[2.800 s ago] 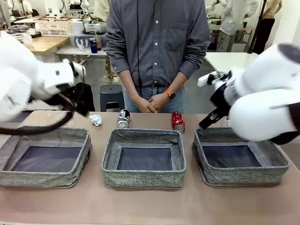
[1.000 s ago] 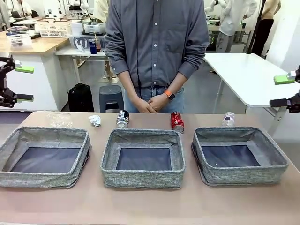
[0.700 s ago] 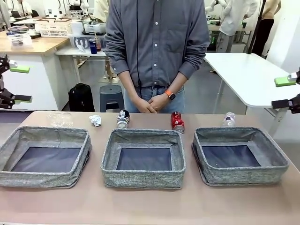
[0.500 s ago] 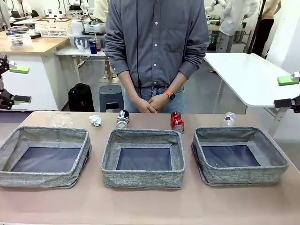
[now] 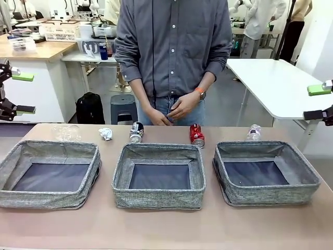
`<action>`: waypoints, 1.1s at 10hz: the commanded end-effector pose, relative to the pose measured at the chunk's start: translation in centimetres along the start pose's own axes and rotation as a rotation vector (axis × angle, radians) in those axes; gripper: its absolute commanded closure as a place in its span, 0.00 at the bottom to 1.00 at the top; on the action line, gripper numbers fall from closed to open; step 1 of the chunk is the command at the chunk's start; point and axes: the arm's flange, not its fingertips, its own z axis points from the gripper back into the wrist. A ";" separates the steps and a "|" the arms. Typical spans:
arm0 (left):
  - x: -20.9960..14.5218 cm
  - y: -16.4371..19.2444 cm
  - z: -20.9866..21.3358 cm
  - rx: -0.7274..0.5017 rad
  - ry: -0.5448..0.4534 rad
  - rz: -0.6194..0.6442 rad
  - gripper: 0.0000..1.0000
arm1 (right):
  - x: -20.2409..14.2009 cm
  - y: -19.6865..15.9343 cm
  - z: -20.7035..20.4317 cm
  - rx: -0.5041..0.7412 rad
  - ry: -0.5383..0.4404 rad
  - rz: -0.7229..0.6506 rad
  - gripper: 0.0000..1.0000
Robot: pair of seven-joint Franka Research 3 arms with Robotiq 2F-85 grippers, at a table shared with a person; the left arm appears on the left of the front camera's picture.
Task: Sort the waste into the appropriate baskets.
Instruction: Pick up the waste item pointed out by the person.
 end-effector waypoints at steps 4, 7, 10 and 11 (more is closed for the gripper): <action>0.2 0.0 -0.1 -0.024 -0.001 -0.024 0.00 | 0.5 0.0 -0.1 0.022 -0.013 0.031 0.00; 0.2 0.0 -0.1 -0.024 -0.001 -0.024 0.00 | 0.5 0.0 -0.1 0.022 -0.013 0.031 0.00; 0.2 0.0 -0.1 -0.024 -0.001 -0.024 0.00 | 0.5 0.0 -0.1 0.022 -0.013 0.031 0.00; 0.2 0.0 -0.1 -0.024 -0.001 -0.024 0.00 | 0.5 0.0 -0.1 0.022 -0.013 0.031 0.00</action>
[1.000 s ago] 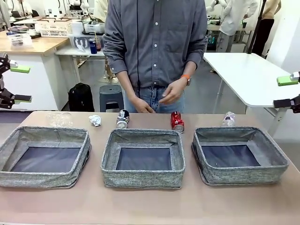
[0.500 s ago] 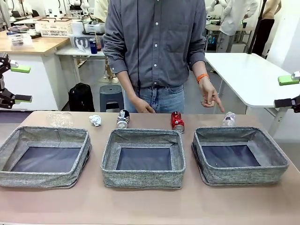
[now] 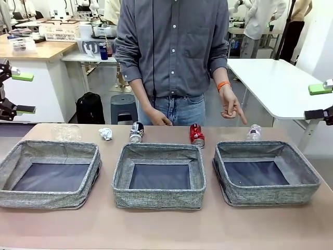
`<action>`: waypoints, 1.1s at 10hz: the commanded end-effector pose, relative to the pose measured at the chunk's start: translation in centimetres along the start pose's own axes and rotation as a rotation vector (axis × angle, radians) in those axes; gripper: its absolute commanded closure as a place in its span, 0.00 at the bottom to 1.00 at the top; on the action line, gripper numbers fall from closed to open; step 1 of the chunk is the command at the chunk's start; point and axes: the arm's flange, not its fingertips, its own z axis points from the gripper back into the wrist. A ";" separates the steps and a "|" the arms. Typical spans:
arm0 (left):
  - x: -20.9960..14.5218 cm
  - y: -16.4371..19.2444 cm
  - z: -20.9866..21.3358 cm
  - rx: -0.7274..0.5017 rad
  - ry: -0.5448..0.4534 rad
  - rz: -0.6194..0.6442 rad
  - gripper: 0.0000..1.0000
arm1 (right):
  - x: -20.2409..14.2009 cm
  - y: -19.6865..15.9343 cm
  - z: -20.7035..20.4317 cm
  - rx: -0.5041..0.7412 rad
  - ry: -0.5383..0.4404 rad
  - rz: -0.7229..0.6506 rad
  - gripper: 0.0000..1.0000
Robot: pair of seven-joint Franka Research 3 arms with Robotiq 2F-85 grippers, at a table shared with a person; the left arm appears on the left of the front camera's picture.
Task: Sort the waste into the appropriate baskets.
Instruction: Pick up the waste item pointed out by the person.
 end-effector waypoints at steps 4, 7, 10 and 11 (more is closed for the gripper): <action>0.3 0.0 -0.1 -0.023 -0.002 -0.021 0.00 | 0.0 0.0 0.0 0.000 0.000 0.000 0.00; 0.3 0.0 -0.1 -0.023 -0.002 -0.021 0.00 | 5.0 3.7 -3.6 -0.627 -0.014 0.363 0.00; 0.3 0.0 -0.1 -0.023 -0.002 -0.021 0.00 | 11.3 0.8 -9.6 -1.294 0.375 0.568 0.00; 0.3 0.0 -0.1 -0.023 -0.002 -0.021 0.00 | 12.5 -0.3 -10.5 -1.384 0.429 0.532 0.00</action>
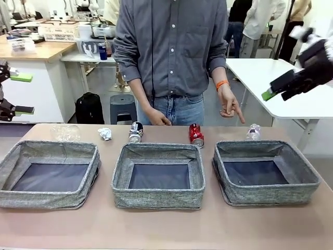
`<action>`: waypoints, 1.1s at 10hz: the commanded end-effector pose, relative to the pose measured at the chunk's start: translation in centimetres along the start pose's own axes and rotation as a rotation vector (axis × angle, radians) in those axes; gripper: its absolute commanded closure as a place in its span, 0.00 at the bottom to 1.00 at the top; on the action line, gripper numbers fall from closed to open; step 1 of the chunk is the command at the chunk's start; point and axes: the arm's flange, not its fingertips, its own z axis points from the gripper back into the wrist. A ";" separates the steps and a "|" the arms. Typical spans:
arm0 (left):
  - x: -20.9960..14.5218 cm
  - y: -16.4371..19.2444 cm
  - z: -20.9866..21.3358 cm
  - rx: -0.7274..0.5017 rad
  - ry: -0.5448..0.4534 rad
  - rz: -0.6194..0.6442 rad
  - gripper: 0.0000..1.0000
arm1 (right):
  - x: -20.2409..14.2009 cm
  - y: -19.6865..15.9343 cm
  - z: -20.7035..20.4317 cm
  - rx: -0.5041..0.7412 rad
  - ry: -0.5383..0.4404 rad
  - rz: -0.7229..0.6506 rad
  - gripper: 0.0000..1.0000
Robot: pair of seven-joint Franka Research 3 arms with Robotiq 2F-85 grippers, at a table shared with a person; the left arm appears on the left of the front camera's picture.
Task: Sort the waste into the appropriate baskets.
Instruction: Pick up the waste item pointed out by the person.
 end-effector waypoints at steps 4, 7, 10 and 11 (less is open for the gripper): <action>0.2 -0.2 -0.1 -0.024 -0.004 -0.020 0.00 | 0.8 -3.2 -3.7 -0.255 0.133 0.044 0.00; 0.2 -0.2 -0.1 -0.024 -0.004 -0.020 0.00 | 1.0 -4.0 -3.7 -0.322 0.158 -0.015 0.00; 0.2 -0.2 -0.1 -0.024 -0.004 -0.020 0.00 | 2.1 -4.9 -5.9 -0.265 0.245 -0.088 0.00; 0.2 -0.2 -0.1 -0.024 -0.004 -0.020 0.00 | 2.9 -5.8 -7.6 -0.259 0.260 -0.125 0.00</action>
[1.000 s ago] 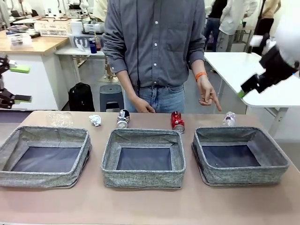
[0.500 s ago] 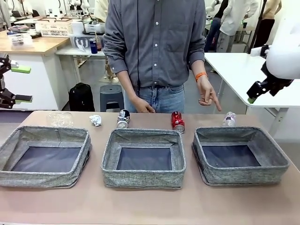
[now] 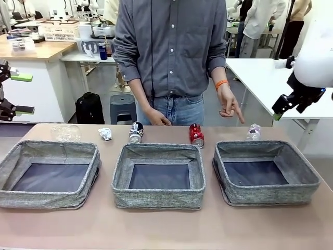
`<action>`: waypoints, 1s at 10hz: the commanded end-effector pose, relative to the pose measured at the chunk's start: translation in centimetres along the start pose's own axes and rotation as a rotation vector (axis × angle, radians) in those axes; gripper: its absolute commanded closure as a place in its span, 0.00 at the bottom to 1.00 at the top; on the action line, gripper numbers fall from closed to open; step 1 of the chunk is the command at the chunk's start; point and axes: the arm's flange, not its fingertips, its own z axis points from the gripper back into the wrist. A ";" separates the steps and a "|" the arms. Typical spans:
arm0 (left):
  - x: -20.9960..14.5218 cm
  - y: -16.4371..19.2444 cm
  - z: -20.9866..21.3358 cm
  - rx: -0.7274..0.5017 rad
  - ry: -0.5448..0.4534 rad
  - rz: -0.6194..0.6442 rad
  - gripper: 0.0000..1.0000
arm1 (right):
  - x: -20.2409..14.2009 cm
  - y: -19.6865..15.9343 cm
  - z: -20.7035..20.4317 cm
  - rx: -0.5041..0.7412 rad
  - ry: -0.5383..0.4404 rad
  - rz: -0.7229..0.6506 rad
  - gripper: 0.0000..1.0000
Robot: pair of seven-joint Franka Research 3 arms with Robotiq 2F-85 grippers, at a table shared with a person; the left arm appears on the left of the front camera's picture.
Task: Sort the waste into the appropriate baskets.
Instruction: Pick up the waste item pointed out by the person.
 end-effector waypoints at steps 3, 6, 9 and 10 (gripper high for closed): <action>0.2 -0.2 -0.1 -0.024 -0.004 -0.020 0.00 | 6.4 -1.8 -7.1 0.043 0.101 -0.174 0.00; 0.2 -0.2 -0.1 -0.024 -0.004 -0.020 0.00 | 8.3 -1.7 -11.8 0.052 0.162 -0.223 0.00; 0.2 -0.2 -0.1 -0.024 -0.004 -0.020 0.00 | 8.6 -1.9 -15.8 0.025 0.196 -0.298 0.00; 0.2 -0.2 -0.1 -0.024 -0.004 -0.020 0.00 | 8.5 -1.6 -16.8 0.034 0.177 -0.302 0.00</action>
